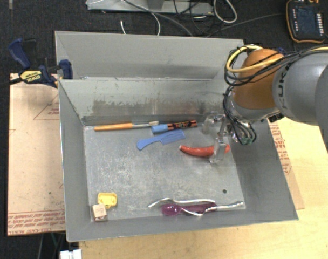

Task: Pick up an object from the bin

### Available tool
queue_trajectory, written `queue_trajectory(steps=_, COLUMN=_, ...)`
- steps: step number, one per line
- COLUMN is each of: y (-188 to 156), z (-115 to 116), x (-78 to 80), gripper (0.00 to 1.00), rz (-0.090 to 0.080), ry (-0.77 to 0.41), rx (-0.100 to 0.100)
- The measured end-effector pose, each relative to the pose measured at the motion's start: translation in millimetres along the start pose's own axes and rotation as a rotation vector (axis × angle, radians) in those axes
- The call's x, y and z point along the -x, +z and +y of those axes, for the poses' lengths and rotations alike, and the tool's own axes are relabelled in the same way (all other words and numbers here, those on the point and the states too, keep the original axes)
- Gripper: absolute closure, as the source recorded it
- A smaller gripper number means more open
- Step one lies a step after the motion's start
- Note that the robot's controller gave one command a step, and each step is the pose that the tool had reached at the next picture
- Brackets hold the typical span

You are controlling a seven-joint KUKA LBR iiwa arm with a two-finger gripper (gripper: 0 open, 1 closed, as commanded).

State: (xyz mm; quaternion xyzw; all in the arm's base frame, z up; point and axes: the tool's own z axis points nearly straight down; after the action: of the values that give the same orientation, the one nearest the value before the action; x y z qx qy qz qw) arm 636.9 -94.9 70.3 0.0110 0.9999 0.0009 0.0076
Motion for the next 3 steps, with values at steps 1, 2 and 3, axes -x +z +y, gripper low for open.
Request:
queue_trajectory(steps=1, y=-0.2, z=-15.8, x=2.9, gripper=1.0, rz=0.002, ry=-0.406, rx=0.002)
queue_trajectory(steps=2, y=-0.5, z=-15.7, x=2.8, gripper=1.0, rz=0.002, ry=-0.406, rx=0.003)
queue_trajectory(steps=3, y=-25.9, z=-14.7, x=0.6, gripper=1.0, rz=0.01, ry=-0.406, rx=0.006)
